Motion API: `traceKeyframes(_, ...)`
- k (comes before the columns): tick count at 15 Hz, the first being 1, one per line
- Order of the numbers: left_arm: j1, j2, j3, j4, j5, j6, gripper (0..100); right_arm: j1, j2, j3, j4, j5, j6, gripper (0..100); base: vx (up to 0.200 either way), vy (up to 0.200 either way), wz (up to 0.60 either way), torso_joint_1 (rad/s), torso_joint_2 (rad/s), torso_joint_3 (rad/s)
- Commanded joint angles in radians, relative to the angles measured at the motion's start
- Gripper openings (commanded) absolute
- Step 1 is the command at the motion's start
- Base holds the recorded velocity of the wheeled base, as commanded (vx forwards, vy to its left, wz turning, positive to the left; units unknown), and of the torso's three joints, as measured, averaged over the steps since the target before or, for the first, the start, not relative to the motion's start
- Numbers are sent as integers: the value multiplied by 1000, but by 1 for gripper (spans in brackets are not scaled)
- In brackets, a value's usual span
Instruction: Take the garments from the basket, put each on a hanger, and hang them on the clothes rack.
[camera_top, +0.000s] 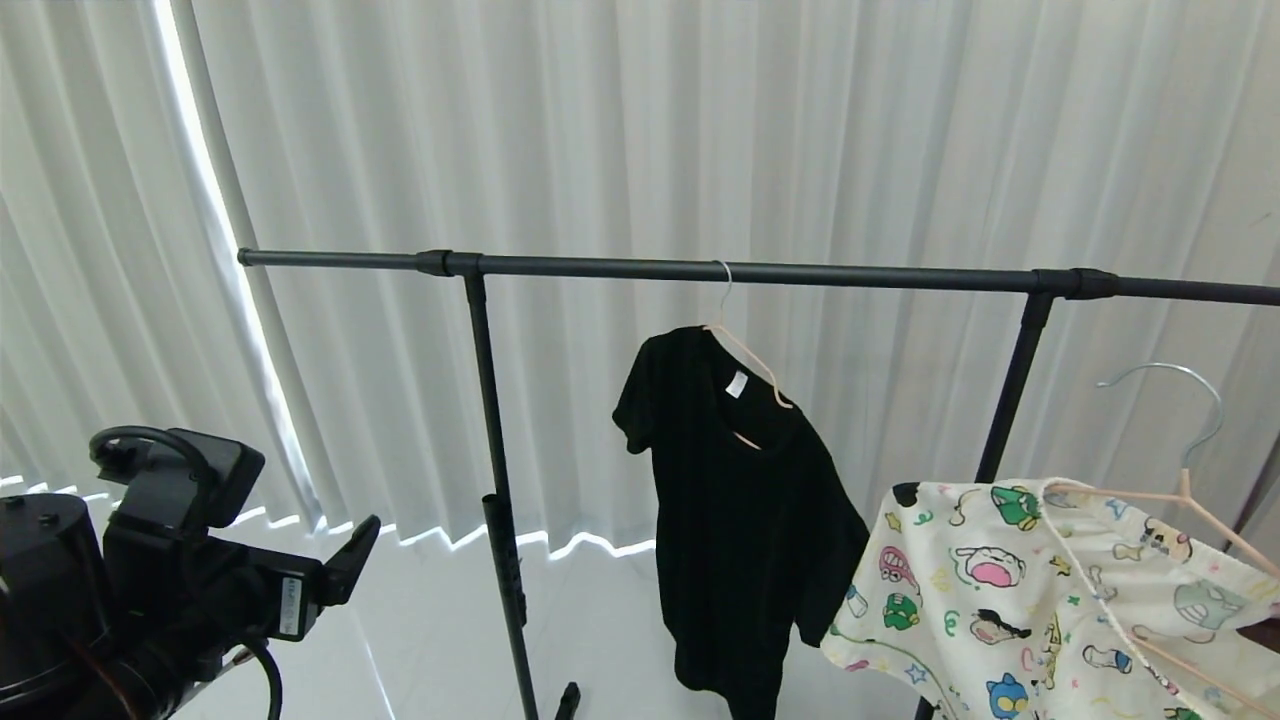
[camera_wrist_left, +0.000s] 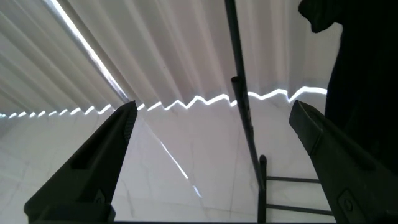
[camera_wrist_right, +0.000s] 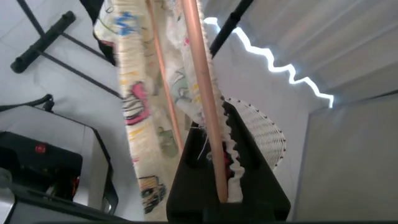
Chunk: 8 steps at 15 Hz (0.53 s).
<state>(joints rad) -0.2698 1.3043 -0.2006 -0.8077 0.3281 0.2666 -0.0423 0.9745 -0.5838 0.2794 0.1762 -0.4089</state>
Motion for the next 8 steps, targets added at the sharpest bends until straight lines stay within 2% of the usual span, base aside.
traceKeyframes(1, 3, 1, 6, 1, 0, 26, 100, -19, 44, -34, -3, 0, 4, 0, 0, 0, 0, 0, 0, 0)
traceKeyframes(4, 0, 1, 0, -1, 0, 56, 100, 7, 122, -152, -5, -3, 130, 0, 0, 0, 0, 0, 0, 0)
traceKeyframes(6, 0, -3, -8, -1, -1, 54, 100, 16, 182, -232, -5, -24, 157, 0, 0, 0, 0, 0, 0, 0)
traceKeyframes(8, -5, -16, -5, -1, -3, 54, 100, 38, 221, -281, -6, -57, 159, 0, 200, 0, 0, 2, 2, 5)
